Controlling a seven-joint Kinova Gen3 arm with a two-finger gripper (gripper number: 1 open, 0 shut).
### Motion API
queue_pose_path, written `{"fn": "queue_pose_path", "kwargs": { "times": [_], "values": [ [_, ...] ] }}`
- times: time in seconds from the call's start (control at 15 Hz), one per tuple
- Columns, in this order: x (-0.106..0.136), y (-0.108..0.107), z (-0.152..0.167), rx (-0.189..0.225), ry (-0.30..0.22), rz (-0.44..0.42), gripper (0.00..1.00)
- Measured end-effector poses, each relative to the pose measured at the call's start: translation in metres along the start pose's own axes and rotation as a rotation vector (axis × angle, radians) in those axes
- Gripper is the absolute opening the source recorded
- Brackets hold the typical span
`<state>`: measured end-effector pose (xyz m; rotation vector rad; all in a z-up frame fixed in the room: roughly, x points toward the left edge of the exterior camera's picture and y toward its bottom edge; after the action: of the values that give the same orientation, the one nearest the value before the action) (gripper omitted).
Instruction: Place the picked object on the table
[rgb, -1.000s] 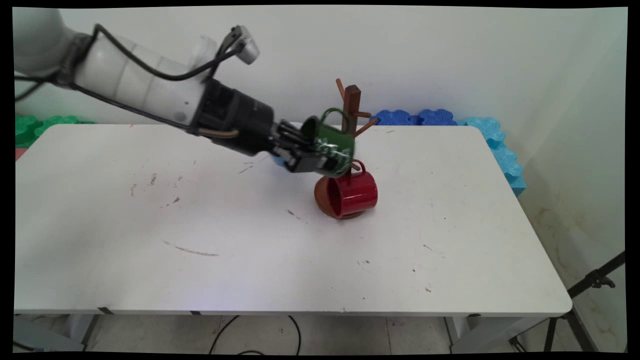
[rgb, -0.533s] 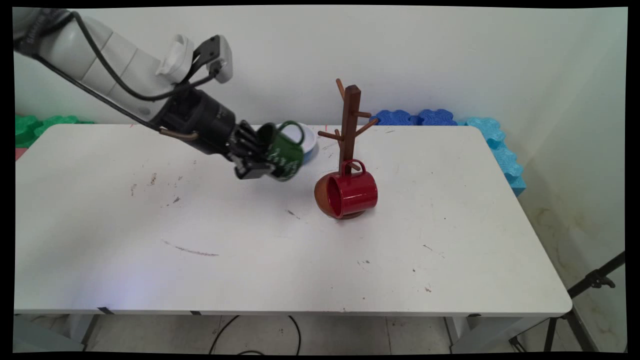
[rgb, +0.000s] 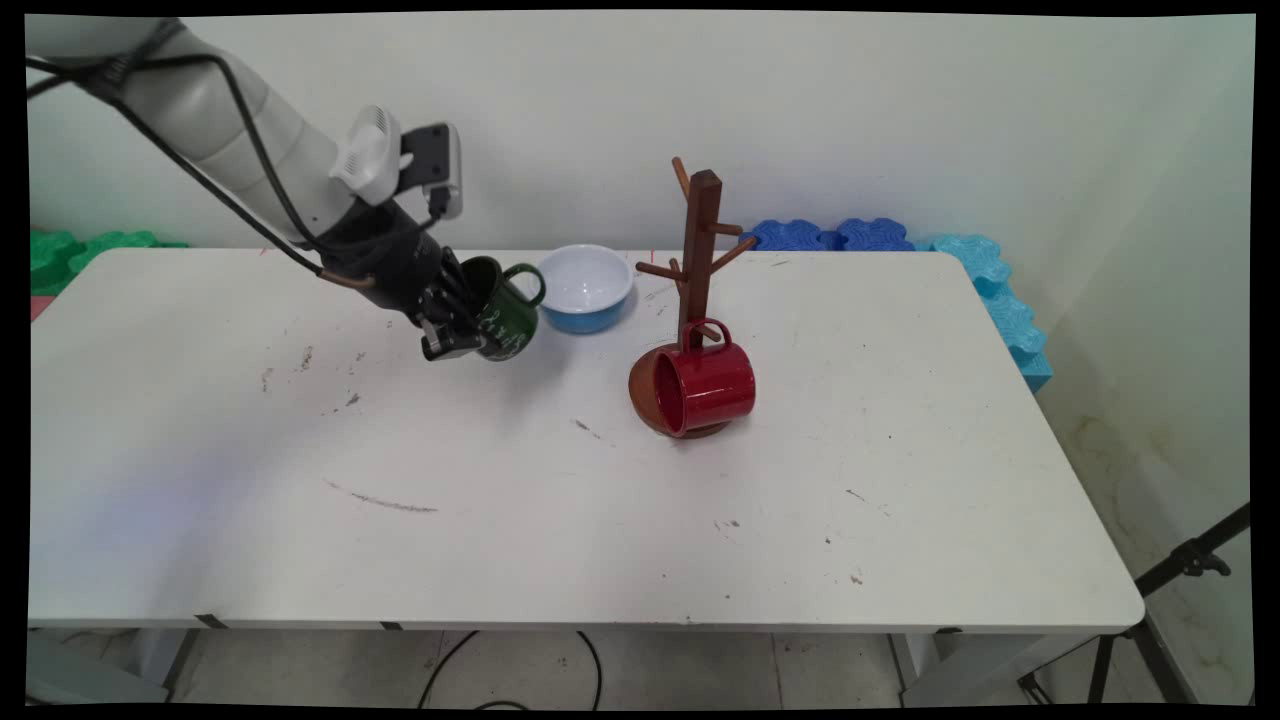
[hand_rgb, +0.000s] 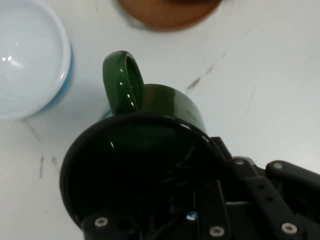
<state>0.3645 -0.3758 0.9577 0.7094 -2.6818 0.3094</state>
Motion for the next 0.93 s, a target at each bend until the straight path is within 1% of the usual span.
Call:
{"fn": "queue_pose_path", "kwargs": {
  "times": [0.27, 0.4, 0.6, 0.93],
  "values": [
    [-0.002, -0.014, 0.018, 0.022, -0.07, 0.053, 0.0],
    [-0.002, -0.02, 0.029, 0.024, -0.096, 0.07, 0.0],
    [0.004, -0.027, 0.047, 0.013, -0.124, 0.091, 0.0],
    [0.017, -0.037, 0.075, -0.019, -0.141, 0.114, 0.0]
  ]
}}
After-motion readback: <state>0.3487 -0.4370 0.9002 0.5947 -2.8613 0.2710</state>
